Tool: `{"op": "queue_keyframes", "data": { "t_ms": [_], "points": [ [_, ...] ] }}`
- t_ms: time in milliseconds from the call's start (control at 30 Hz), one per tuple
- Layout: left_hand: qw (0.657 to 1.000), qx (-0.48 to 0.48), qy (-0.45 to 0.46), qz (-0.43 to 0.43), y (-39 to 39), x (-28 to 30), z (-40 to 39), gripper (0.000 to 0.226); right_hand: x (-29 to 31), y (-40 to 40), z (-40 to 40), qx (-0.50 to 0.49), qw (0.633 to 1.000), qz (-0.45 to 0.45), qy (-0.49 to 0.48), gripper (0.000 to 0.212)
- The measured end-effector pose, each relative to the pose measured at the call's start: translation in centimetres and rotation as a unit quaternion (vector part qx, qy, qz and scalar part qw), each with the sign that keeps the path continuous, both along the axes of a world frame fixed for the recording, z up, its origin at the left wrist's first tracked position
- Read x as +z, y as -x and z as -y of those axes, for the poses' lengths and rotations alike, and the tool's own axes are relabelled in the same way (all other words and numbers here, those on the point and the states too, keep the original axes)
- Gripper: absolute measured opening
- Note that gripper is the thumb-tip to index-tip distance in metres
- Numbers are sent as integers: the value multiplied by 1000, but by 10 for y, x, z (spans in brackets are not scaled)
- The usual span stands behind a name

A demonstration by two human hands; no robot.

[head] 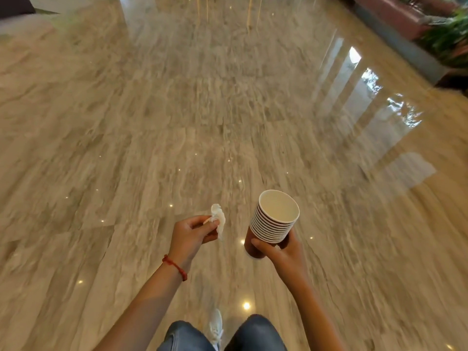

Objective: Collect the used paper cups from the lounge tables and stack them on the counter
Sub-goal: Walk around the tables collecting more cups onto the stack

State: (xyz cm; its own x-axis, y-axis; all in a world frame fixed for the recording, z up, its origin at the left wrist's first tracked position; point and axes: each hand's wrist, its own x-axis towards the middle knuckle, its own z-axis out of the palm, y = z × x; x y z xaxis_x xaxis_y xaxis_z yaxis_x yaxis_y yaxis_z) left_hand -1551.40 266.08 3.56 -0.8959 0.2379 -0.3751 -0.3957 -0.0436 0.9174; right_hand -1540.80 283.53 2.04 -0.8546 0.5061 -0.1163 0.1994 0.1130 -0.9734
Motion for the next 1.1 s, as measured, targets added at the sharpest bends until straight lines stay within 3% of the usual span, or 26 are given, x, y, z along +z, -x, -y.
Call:
{"op": "queue_keyframes", "data": {
  "t_ms": [367,667,1100],
  "points": [
    [1000,-9,2,10,209,-21,-98,11,-20,219,-95,-4,1000,-14,4,53],
    [1000,6,7,0,390,-2,-187,18,0,409,-193,5,1000,-21,1,53],
    [998,-56,9,-5,636,-11,-299,7,-8,633,-283,-43,999,-25,13,47]
  ]
}}
